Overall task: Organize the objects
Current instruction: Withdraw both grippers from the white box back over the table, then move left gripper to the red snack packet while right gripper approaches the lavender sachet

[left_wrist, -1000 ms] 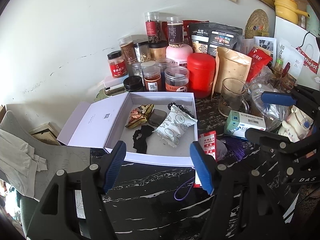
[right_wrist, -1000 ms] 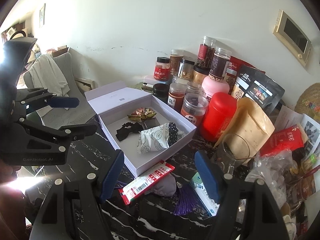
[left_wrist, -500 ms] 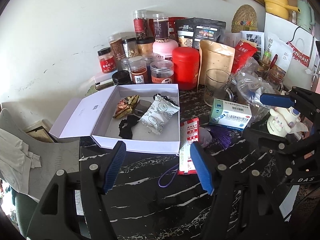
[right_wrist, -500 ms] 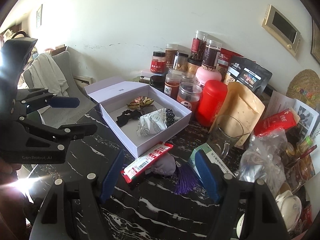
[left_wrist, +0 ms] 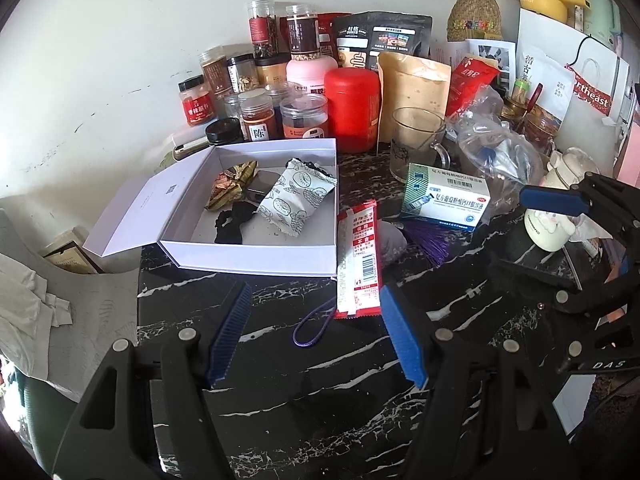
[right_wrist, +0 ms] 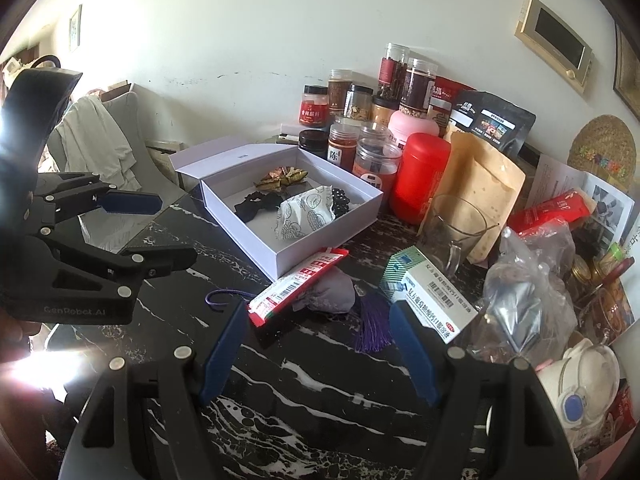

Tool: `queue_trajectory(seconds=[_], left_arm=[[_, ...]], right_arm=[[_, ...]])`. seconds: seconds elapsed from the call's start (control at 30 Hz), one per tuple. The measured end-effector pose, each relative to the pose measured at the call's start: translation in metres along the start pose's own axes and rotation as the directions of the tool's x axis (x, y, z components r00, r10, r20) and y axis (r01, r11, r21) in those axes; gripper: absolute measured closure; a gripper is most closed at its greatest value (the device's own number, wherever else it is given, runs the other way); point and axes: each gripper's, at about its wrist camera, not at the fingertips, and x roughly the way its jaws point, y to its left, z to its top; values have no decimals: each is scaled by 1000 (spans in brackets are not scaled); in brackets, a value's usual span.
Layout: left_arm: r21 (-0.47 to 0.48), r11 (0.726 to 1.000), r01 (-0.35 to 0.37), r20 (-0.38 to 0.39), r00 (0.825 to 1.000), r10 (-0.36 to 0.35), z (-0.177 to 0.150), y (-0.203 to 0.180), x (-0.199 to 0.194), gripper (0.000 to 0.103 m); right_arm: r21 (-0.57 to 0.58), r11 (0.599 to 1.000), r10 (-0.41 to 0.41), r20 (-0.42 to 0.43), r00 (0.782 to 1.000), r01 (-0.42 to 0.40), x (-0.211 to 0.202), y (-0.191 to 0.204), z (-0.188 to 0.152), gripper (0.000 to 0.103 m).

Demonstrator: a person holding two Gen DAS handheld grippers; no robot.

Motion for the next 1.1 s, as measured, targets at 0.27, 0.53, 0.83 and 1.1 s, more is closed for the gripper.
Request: queue_trajectory(seconds=[0.27, 0.53, 0.83, 1.1], left_arm=[[18, 999, 34, -39, 999, -34, -12, -13, 23, 38], [25, 998, 64, -84, 995, -62, -18, -21, 51, 38], [37, 994, 106, -121, 987, -101, -15, -31, 81, 38], [49, 992, 117, -171, 979, -107, -11, -41, 116, 38]], right_arm=[[-14, 1000, 25, -30, 999, -25, 11, 3, -18, 29], [20, 999, 44, -81, 996, -43, 35, -7, -30, 29], [62, 997, 61, -123, 990, -54, 59, -22, -41, 29], [91, 993, 92, -146, 985, -79, 81, -35, -44, 29]])
